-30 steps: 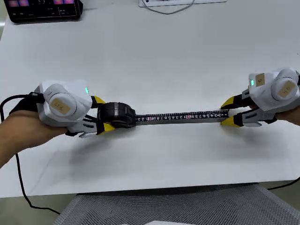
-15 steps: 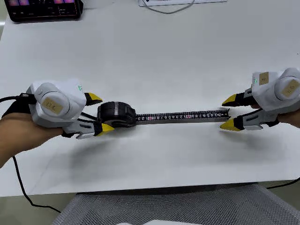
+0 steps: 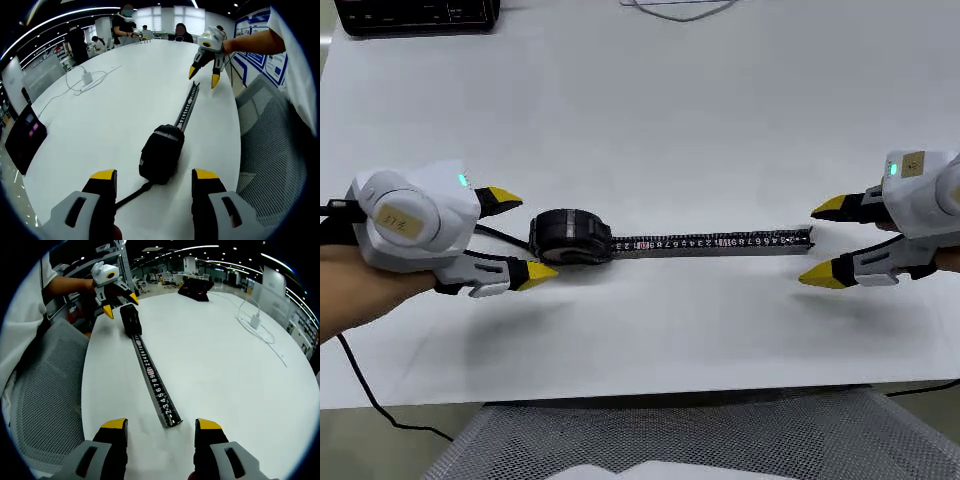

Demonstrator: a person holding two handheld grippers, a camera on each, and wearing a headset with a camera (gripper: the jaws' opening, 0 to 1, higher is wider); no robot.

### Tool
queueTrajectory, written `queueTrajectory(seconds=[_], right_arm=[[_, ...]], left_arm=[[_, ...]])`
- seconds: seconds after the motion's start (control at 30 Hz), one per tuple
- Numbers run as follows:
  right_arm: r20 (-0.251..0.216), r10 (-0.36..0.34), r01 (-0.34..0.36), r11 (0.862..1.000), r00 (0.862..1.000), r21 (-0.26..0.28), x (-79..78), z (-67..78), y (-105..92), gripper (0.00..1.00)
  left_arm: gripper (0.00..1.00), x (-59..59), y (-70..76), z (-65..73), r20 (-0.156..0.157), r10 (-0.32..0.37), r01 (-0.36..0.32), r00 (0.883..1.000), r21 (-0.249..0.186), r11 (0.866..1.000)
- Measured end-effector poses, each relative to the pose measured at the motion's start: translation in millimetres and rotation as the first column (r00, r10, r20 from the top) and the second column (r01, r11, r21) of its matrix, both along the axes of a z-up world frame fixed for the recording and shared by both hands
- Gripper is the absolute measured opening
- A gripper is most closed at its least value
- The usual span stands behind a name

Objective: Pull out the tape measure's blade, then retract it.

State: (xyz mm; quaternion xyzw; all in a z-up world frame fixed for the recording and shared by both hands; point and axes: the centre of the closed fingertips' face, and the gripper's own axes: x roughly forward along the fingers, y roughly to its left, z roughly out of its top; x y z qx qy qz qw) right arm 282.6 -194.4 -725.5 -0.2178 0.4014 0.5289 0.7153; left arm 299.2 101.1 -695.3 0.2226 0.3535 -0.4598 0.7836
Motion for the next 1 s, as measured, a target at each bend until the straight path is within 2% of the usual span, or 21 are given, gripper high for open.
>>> queueTrajectory(seconds=[0.2,0.5,1.0], right_arm=[[0.017,-0.040,0.039,0.999,0.999,0.017,1.4,5.0,-0.1,0.58],[0.043,-0.099,0.097,0.994,0.994,0.040,-2.8,11.2,-3.2,0.66],[0.080,-0.171,0.164,0.983,0.982,0.086,-7.7,27.2,-6.0,0.76]], left_arm=[[0.63,-2.2,2.2,8.9,0.010,0.044,-0.044,0.999,-0.056,0.997],[0.64,-4.7,9.7,23.8,0.070,0.099,-0.092,0.993,-0.099,0.991],[0.67,-21.1,12.8,28.7,0.067,0.209,-0.196,0.976,-0.166,0.966]])
